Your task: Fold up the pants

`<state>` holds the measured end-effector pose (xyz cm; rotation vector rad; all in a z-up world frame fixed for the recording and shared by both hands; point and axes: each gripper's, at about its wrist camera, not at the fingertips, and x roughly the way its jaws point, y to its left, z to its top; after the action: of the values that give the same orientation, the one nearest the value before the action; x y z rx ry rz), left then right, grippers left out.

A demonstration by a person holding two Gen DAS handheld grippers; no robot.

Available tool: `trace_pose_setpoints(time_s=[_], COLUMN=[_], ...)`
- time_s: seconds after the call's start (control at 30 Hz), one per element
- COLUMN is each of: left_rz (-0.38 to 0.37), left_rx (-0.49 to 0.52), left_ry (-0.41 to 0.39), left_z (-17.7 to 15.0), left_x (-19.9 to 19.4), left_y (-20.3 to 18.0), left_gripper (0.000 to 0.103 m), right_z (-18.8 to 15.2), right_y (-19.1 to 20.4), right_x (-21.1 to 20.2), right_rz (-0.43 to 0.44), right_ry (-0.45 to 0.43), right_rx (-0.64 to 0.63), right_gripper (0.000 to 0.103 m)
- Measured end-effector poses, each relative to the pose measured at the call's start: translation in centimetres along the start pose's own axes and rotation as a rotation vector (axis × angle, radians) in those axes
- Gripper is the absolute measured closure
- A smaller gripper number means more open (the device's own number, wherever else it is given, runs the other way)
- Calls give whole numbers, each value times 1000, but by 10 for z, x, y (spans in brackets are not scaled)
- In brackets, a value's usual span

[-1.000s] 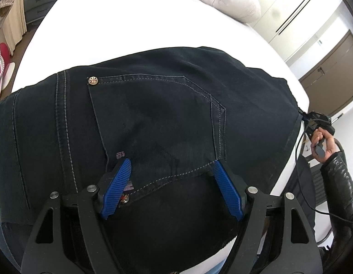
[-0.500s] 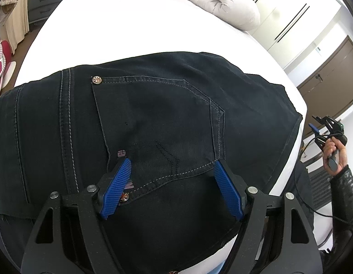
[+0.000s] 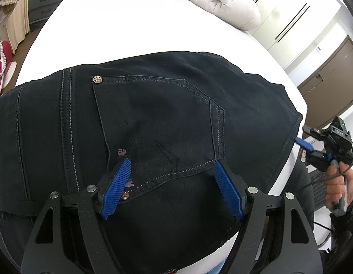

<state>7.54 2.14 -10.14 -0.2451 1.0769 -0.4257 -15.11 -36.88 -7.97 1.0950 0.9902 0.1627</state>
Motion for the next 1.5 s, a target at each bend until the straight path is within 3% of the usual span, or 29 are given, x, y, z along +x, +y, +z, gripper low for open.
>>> trace_pose_setpoints(time_s=[0.17, 0.63, 0.67, 0.7, 0.73, 0.8, 1.03, 1.2, 1.27, 1.33, 1.37, 1.5], left_rz=[-10, -8, -7, -7, -7, -4, -22, -24, -7, 15, 10, 22], left_rx=[-4, -4, -4, -4, -3, 1, 20, 12, 0, -7, -11, 8], left_ry=[-7, -9, -8, -7, -7, -2, 13, 8, 3, -4, -11, 0], left_z=[-1, -2, -2, -2, -2, -1, -2, -3, -5, -9, -12, -24], left_x=[-1, -2, -2, -1, -1, -1, -4, -7, -13, -18, -22, -25], left_y=[2, 5, 4, 4, 4, 2, 2, 3, 4, 3, 1, 0], left_gripper=[29, 29, 29, 29, 29, 29, 29, 29, 28, 27, 27, 25], right_z=[-8, -16, -16, -15, -15, -17, -30, -26, -25, -25, -26, -41], right_y=[3, -12, -12, -9, -6, -7, -28, -21, -17, -17, -13, 6], right_x=[10, 49, 50, 54, 58, 60, 47, 48, 48, 50, 52, 74], right_rz=[-35, 47, 53, 58, 47, 8, 35, 41, 44, 75, 98, 124], right_ry=[47, 126, 129, 140, 149, 153, 139, 145, 142, 146, 144, 214], right_rx=[16, 103, 101, 81, 54, 34, 44, -7, -12, 15, 15, -36], right_gripper=[61, 57, 59, 70, 97, 98, 101, 97, 91, 70, 66, 63])
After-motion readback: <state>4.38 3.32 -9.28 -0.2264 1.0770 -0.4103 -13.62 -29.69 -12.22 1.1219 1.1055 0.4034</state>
